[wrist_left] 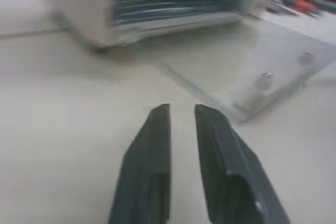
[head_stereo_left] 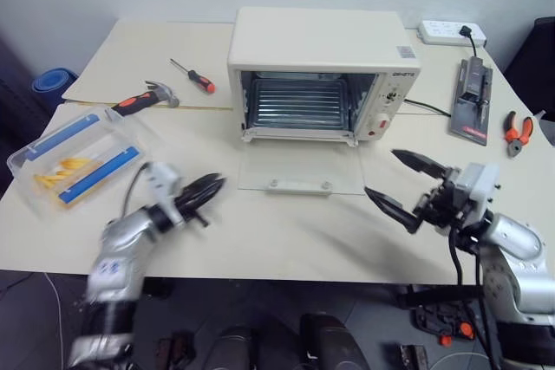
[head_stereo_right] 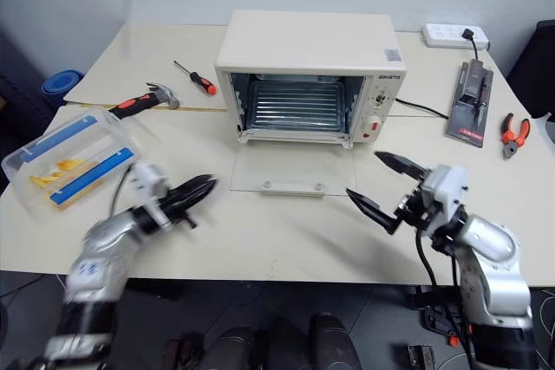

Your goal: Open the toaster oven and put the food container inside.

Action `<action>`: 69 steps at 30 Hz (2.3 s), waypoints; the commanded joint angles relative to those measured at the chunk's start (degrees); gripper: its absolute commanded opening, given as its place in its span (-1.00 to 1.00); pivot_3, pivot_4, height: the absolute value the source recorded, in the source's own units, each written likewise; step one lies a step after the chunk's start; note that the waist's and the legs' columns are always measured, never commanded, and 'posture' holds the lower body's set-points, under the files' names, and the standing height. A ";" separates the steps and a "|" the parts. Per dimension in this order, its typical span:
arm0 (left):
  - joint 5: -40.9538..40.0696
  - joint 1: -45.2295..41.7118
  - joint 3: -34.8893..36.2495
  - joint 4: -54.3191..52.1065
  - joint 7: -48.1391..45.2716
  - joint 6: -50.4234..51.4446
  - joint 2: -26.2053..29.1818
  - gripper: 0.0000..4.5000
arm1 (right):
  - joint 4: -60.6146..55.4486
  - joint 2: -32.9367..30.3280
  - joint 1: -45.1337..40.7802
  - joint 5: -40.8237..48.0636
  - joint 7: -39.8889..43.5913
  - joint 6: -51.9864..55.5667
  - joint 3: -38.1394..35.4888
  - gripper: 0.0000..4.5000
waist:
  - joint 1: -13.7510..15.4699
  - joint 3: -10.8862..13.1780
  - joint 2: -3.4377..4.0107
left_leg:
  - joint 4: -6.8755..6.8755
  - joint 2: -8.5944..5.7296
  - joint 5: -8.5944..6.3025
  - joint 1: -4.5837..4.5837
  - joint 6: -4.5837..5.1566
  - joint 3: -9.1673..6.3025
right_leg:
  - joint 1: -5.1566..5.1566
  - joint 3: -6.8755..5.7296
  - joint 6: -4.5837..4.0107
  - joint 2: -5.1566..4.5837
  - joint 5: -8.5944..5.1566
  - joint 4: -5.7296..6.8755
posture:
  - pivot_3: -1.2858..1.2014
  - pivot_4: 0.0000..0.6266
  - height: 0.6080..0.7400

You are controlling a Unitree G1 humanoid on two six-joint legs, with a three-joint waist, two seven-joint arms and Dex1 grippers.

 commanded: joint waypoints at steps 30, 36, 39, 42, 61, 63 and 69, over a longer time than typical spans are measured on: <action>-4.94 -20.84 13.53 38.37 24.58 35.74 36.65 0.91 | 0.43 5.82 -6.96 -2.19 6.63 -6.28 10.99 1.00 | -0.06 -0.04 -0.20 | -0.76 -0.08 -0.04 -0.11 -0.09 -0.14 | -0.21 -0.83 -0.38 -0.11 0.14 -0.06 | 0.03 -0.52 1.00; -1.16 -28.50 11.44 48.83 22.29 33.13 36.71 0.21 | 0.37 5.93 -7.13 -3.31 4.98 -6.46 11.14 1.00 | 0.08 -0.05 -0.24 | -0.51 -0.09 -0.03 -0.14 -0.08 -0.14 | -0.09 -0.98 -0.38 -0.19 0.14 -0.07 | 0.03 -0.52 1.00; -0.06 -29.90 10.75 48.82 20.86 33.28 37.14 -0.16 | -0.03 5.44 -6.85 -3.64 4.45 -6.25 10.89 1.00 | 0.01 -0.05 -0.24 | -0.51 -0.08 0.04 -0.12 -0.15 -0.14 | -0.09 -0.98 -0.38 -0.19 0.14 -0.03 | 0.03 -0.52 1.00; 0.61 -30.17 10.54 47.68 19.45 34.04 37.36 -0.53 | -0.26 4.90 -6.62 -3.74 4.21 -5.93 10.64 1.00 | 0.00 -0.05 -0.24 | -0.52 -0.05 0.11 -0.10 -0.23 -0.14 | -0.10 -1.00 -0.38 -0.19 0.14 0.02 | 0.03 -0.52 1.00; -12.40 -34.65 8.19 -9.11 25.76 72.19 15.02 -0.92 | -2.43 -1.30 5.66 -4.33 0.66 -5.96 2.69 1.00 | 2.42 0.02 -0.38 | -0.24 -0.06 0.11 -0.18 -0.16 -0.36 | 0.06 -1.04 -0.38 -0.21 0.15 0.03 | 0.03 -0.52 1.00; -12.05 -36.78 7.04 -11.89 27.42 75.63 9.61 -0.92 | -3.38 -1.10 6.67 -4.60 -0.32 -5.89 2.68 1.00 | 2.47 0.03 -0.38 | 0.06 -0.06 0.10 -0.25 -0.18 -0.37 | 0.08 -1.04 -0.35 -0.18 0.16 0.14 | 0.03 -0.52 1.00; -8.18 -40.95 0.51 -11.42 31.96 74.81 -3.41 -0.92 | -8.44 -0.58 12.61 -5.07 -4.32 -5.60 1.47 1.00 | 2.11 0.05 -0.35 | 0.20 -0.05 0.18 -0.17 -0.38 -0.33 | 0.05 -0.95 -0.35 -0.10 0.16 0.43 | 0.03 -0.52 1.00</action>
